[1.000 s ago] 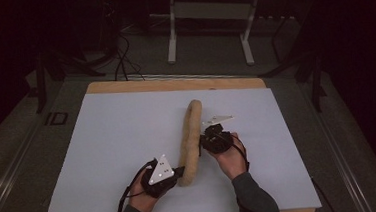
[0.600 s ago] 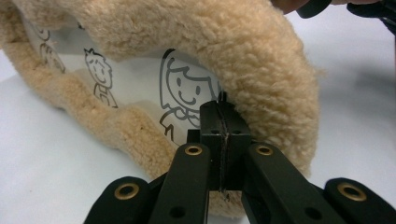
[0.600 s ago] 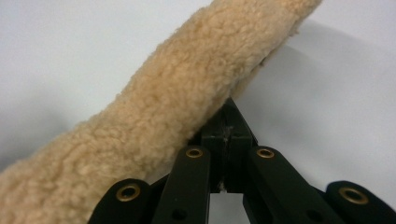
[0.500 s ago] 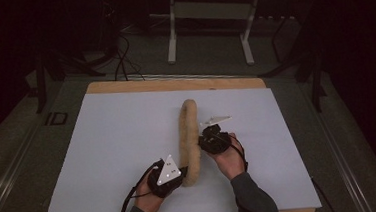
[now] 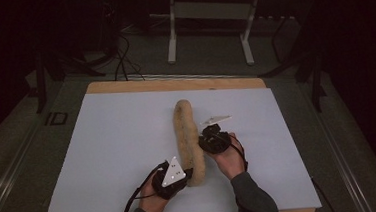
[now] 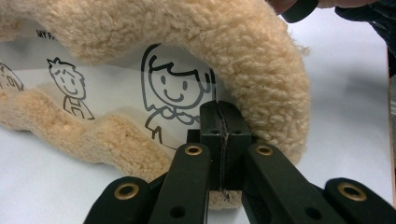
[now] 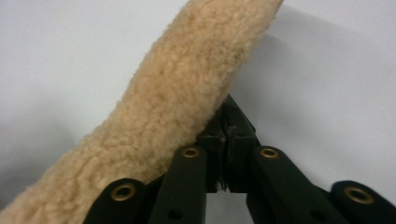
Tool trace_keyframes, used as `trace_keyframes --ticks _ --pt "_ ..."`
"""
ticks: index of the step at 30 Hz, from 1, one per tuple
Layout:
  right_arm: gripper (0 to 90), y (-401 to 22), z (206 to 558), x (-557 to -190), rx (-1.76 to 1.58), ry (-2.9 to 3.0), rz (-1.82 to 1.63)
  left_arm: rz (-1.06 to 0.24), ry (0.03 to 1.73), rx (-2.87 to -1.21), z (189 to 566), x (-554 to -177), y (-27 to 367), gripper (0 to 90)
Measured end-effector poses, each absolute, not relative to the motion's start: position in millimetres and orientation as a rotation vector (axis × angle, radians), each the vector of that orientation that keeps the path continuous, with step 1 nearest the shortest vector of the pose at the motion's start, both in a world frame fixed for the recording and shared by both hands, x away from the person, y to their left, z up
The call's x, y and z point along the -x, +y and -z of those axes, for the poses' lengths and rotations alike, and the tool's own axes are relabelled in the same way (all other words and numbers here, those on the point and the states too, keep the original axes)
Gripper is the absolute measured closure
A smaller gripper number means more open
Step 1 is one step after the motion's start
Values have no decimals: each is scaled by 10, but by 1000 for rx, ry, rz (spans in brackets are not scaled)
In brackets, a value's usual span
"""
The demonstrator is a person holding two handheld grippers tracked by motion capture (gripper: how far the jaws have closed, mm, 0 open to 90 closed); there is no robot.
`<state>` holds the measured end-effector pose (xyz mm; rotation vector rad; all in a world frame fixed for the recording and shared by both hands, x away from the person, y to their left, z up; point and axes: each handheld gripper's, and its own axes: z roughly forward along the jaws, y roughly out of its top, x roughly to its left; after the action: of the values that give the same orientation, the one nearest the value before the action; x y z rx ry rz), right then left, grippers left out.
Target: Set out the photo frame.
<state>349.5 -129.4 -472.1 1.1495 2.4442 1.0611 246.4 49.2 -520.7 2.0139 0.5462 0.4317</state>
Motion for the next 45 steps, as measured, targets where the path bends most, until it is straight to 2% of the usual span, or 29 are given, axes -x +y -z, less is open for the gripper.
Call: trace_keyframes --ticks 3,6,7,8,9,19,23,30,31,32,33,37,45 --pt "828 -1319 4718 -3485 -1158 2433 -1066 -436 542 -2017 5203 -2466 502 897" --pt "775 -1351 4717 -3450 -1153 2427 -1059 -436 548 -2013 5195 -2469 524 857" --pt "725 -1381 4710 -3430 -1168 2410 -1065 -424 545 -2012 5187 -2473 549 844" --pt "725 -1395 4704 -3423 -1175 2406 -1069 -424 545 -2012 5187 -2473 549 834" --pt "682 -1421 4695 -3412 -1183 2399 -1079 -417 551 -2006 5181 -2479 577 826" --pt "554 -1620 4563 -3286 -1242 2348 -1224 -454 594 -1985 5144 -2517 716 750" --pt "529 -1654 4496 -3223 -1247 2308 -1286 -457 642 -1981 5140 -2561 799 710" --pt "453 -1654 4443 -3149 -1255 2290 -1355 -482 706 -1963 5120 -2610 937 674" --pt "405 -1647 4436 -3128 -1262 2289 -1366 -488 721 -1955 5111 -2622 971 665" --pt "405 -1647 4436 -3128 -1262 2289 -1366 -488 721 -1955 5111 -2622 971 660" --pt "360 -1635 4431 -3103 -1272 2280 -1381 -498 736 -1951 5102 -2637 1011 655" --pt "289 -1590 4450 -3050 -1277 2286 -1402 -505 755 -1941 5092 -2652 1052 643" --pt "229 -1466 4567 -2955 -1255 2312 -1374 -514 789 -1924 5067 -2673 1144 630"
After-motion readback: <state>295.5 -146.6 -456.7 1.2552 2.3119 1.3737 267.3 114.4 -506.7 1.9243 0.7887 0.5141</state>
